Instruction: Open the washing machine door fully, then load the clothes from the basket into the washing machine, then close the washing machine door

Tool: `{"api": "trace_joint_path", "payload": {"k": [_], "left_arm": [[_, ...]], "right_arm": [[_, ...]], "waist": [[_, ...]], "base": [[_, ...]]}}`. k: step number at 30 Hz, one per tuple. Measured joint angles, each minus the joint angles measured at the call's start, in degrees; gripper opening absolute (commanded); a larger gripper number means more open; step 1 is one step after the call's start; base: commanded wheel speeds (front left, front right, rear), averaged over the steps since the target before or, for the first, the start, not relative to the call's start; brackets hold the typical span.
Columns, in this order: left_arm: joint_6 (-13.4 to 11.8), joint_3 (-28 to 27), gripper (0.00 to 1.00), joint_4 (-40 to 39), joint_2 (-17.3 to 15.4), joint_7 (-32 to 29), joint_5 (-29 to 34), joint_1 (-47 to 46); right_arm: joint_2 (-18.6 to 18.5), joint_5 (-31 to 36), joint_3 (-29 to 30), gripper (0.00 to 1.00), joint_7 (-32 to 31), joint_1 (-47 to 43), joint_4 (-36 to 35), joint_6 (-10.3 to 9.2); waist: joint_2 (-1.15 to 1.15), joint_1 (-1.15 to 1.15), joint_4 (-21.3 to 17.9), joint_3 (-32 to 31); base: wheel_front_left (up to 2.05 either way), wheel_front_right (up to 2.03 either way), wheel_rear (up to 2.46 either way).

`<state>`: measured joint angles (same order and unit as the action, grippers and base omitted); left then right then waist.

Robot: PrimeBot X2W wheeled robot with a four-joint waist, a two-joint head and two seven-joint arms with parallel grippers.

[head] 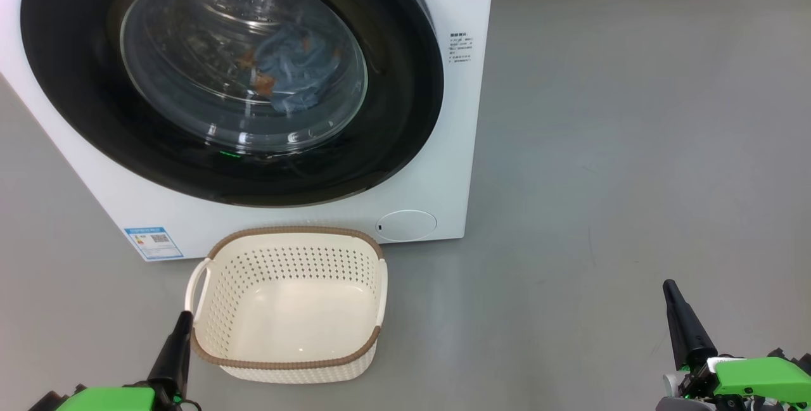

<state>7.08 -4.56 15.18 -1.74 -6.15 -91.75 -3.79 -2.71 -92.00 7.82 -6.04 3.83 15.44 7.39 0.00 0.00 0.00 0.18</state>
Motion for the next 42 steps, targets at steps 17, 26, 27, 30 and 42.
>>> {"api": "trace_joint_path", "payload": {"k": [17, 26, 27, 30, 42], "left_arm": [[0.0, 0.0, 0.0, 0.0, 0.0, 0.0, 0.0, 0.0], [0.0, 0.0, 0.0, 0.0, 0.0, 0.0, 0.0, 0.0], [0.0, 0.0, 0.0, 0.0, 0.0, 0.0, 0.0, 0.0], [0.0, 0.0, 0.0, 0.0, 0.0, 0.0, 0.0, 0.0], [0.0, 0.0, 0.0, 0.0, 0.0, 0.0, 0.0, 0.0]], "right_arm": [[0.0, 0.0, 0.0, 0.0, 0.0, 0.0, 0.0, 0.0], [0.0, 0.0, 0.0, 0.0, 0.0, 0.0, 0.0, 0.0], [0.0, 0.0, 0.0, 0.0, 0.0, 0.0, 0.0, 0.0], [0.0, 0.0, 0.0, 0.0, 0.0, 0.0, 0.0, 0.0], [0.0, 0.0, 0.0, 0.0, 0.0, 0.0, 0.0, 0.0]], "waist": [[0.0, 0.0, 0.0, 0.0], [0.0, 0.0, 0.0, 0.0], [0.0, 0.0, 0.0, 0.0], [0.0, 0.0, 0.0, 0.0], [0.0, 0.0, 0.0, 0.0]], "base": [[0.0, 0.0, 0.0], [0.0, 0.0, 0.0], [0.0, 0.0, 0.0], [0.0, 0.0, 0.0], [0.0, 0.0, 0.0]]}}
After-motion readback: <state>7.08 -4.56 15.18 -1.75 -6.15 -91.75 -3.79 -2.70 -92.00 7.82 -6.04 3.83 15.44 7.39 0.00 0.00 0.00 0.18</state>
